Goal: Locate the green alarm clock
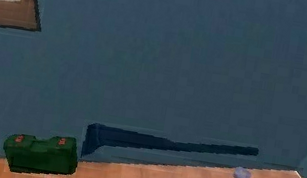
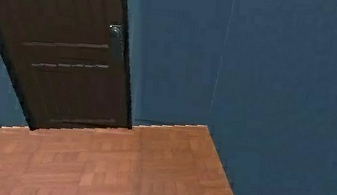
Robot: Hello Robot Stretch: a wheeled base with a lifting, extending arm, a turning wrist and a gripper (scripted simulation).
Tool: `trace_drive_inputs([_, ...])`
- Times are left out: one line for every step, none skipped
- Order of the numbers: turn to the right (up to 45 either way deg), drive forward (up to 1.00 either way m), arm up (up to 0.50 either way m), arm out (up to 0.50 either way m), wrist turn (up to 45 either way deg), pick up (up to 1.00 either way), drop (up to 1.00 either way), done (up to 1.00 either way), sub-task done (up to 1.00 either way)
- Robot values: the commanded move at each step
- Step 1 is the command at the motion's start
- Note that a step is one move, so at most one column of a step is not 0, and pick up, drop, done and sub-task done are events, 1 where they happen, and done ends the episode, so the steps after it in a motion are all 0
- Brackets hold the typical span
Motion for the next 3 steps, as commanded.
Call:
trace_drive_inputs([0.0,0.10,0.00,0.00,0.0,0.00,0.00,0.00,0.00])
trace_drive_inputs([-45.0,0.00,0.00,0.00,0.0,0.00,0.00,0.00,0.00])
trace_drive_inputs([-6.0,0.00,0.00,0.00,0.0,0.00,0.00,0.00,0.00])
